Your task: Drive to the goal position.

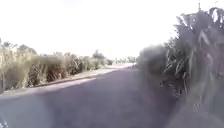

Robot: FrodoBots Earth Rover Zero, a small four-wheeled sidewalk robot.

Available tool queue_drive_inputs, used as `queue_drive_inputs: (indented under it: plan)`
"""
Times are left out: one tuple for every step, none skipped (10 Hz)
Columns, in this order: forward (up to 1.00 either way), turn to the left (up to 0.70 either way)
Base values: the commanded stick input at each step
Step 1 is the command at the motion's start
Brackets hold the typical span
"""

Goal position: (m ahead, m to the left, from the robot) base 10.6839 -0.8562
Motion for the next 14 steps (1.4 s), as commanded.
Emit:
queue_drive_inputs:
  plan:
    - [0.85,-0.1]
    - [0.85,-0.17]
    - [0.85,-0.25]
    - [0.85,-0.27]
    - [0.85,-0.18]
    - [0.85,-0.09]
    - [0.85,0.0]
    - [0.85,0.0]
    - [0.85,0.0]
    - [0.85,0.0]
    - [0.85,0.0]
    - [0.85,0.0]
    - [0.85,-0.05]
    - [0.85,-0.17]
